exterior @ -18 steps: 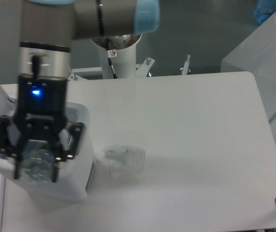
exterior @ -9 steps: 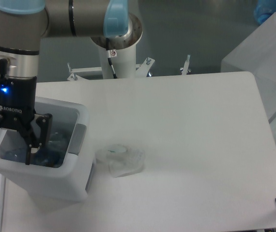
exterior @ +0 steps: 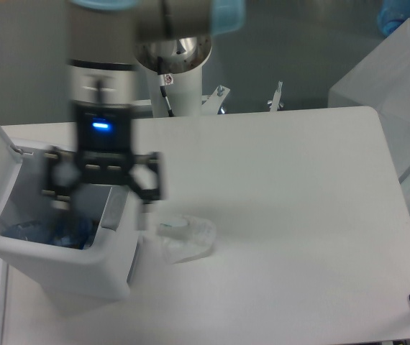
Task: Place the trash in the trash can
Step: 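Move the open gripper back over the clear plastic wrapper, then lower the gripper onto the wrapper and close on it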
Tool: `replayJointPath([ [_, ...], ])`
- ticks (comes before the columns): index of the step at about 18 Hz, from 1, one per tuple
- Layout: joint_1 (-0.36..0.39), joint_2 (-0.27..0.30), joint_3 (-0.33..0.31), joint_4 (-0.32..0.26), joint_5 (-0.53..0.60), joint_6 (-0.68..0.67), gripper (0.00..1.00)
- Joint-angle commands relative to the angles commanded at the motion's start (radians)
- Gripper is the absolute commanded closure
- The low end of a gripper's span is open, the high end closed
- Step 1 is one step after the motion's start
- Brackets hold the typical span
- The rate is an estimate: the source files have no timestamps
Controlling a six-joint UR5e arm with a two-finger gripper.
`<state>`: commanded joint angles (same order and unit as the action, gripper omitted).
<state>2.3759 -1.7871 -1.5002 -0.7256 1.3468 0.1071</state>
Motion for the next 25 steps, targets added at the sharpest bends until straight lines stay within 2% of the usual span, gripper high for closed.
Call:
replayJointPath([
  [3, 0.063, -0.005, -0.050, -0.002, -0.003, 0.136, 0.00],
  [6, 0.124, -0.025, -0.138, -0.011, -0.005, 0.351, 0.00],
  [8, 0.135, -0.038, -0.199, -0.006, 0.000, 0.407, 0.00],
  [12, 0.149, -0.106, -0.255, -0.006, 0.002, 0.395, 0.00],
  [15, 0.146, -0.155, -0.270, -0.008, 0.003, 0.364, 0.00],
  [23, 0.118, -0.181, -0.316, -0.005, 0.005, 0.258, 0.00],
  [25, 0.086, -0.183, -0.319, -0.006, 0.037, 0.241, 0.00],
])
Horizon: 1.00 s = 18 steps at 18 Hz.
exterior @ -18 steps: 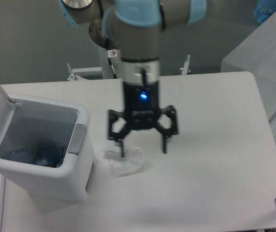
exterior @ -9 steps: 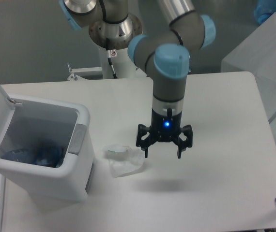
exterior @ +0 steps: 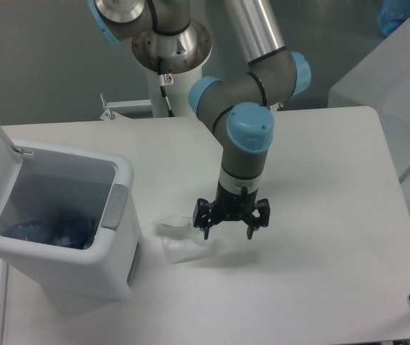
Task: Place the trash in the trash can
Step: 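Lower the gripper onto the wrapper and close on it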
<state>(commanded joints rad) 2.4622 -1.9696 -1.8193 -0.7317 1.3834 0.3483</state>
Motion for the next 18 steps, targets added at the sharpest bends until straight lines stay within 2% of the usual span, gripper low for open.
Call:
replayJointPath([
  [3, -0.046, -0.021, 0.000, 0.000, 0.074, -0.041, 0.00],
  [13, -0.060, -0.029, -0.020, -0.005, 0.123, -0.117, 0.02],
  [18, -0.068, -0.031, -0.021, -0.006, 0.137, -0.124, 0.21],
])
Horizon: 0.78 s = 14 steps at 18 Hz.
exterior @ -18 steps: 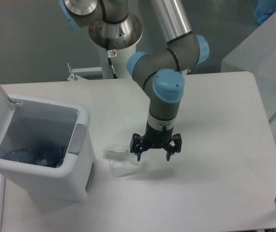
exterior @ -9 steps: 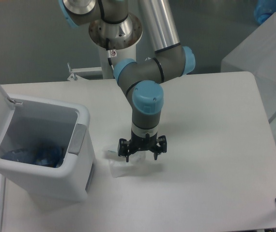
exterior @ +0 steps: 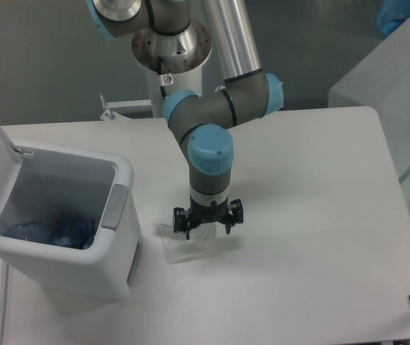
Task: Place the trash in the trash can
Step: 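Lower the gripper onto the wrapper and close on it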
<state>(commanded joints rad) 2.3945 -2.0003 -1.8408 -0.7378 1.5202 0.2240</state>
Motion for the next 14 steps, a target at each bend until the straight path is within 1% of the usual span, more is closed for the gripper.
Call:
replayJointPath([
  [3, -0.011, 0.003, 0.002, -0.002, 0.000, 0.000, 0.35],
  [5, -0.012, 0.003, 0.000, -0.005, -0.003, 0.002, 0.38],
  [9, -0.011, 0.006, 0.002, -0.017, -0.006, 0.003, 0.60],
  [11, -0.011, 0.008, 0.002, -0.020, -0.005, 0.009, 0.67],
  [12, -0.011, 0.008, 0.002, -0.021, -0.003, 0.015, 0.69],
  [14, -0.009, 0.009, 0.005, -0.021, -0.002, 0.017, 0.78],
])
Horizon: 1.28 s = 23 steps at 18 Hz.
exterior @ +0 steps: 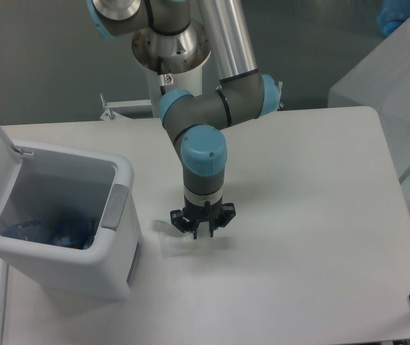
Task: Place the trash in the trash can
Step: 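Lower the gripper onto the wrapper and close on it, then lift the wrapper and carry it over the trash bin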
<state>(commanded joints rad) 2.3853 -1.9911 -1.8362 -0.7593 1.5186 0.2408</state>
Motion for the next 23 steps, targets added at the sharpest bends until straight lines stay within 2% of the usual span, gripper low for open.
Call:
replayJointPath([
  [3, 0.011, 0.000, 0.011, 0.002, -0.008, 0.014, 0.84],
  [5, 0.024, 0.000, 0.018, 0.000, -0.011, 0.069, 0.92],
  [9, 0.049, 0.005, 0.040, 0.005, -0.020, 0.112, 0.92],
  [13, 0.071, 0.011, 0.168, 0.003, -0.092, 0.110, 0.92],
  [17, 0.129, 0.078, 0.239, 0.006, -0.265, 0.077, 0.92],
  [20, 0.158, 0.120, 0.302, 0.011, -0.400, -0.032, 0.91],
  [23, 0.158, 0.159, 0.374, 0.011, -0.437, -0.168, 0.89],
])
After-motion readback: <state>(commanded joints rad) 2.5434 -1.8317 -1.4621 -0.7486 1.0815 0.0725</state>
